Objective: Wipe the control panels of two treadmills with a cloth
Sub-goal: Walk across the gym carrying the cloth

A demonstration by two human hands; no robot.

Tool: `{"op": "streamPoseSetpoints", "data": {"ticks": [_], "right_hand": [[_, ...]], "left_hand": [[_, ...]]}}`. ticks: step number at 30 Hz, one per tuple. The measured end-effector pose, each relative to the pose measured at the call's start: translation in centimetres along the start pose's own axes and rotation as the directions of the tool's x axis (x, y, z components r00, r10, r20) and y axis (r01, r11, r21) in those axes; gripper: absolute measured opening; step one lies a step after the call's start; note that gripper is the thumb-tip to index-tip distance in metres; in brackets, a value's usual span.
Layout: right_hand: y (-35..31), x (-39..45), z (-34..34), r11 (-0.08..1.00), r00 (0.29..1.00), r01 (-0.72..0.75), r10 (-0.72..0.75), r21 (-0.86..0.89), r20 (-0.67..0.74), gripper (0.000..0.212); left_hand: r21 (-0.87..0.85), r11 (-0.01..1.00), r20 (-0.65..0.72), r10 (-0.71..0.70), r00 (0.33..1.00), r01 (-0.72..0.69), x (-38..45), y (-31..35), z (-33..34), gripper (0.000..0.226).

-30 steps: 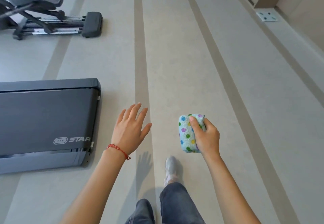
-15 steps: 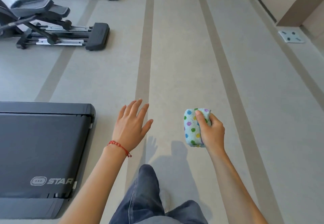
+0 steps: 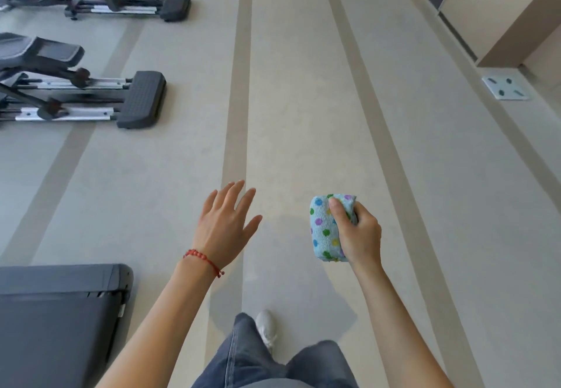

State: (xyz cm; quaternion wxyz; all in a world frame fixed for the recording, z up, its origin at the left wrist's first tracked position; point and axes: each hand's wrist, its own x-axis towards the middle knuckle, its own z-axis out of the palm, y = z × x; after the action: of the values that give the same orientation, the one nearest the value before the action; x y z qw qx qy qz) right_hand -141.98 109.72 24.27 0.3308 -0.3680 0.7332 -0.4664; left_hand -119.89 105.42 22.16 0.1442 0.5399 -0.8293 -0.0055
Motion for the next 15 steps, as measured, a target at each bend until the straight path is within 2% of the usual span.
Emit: {"op": "streamPoseSetpoints", "data": {"ticks": [7, 15], "right_hand": [[-2.5, 14.2, 2.9, 1.000, 0.999, -0.020, 0.020, -0.001, -0.033, 0.030], [-6.1, 33.3, 6.6, 1.000, 1.000, 0.012, -0.012, 0.006, 0.002, 0.031]], "left_hand": [[-0.044, 0.999, -0.016, 0.023, 1.000, -0.024, 15.0, -2.3, 3.6, 0.053], [-0.035, 0.999, -0.053, 0.000, 0.999, -0.002, 33.1, -4.5, 8.6, 0.052]]}}
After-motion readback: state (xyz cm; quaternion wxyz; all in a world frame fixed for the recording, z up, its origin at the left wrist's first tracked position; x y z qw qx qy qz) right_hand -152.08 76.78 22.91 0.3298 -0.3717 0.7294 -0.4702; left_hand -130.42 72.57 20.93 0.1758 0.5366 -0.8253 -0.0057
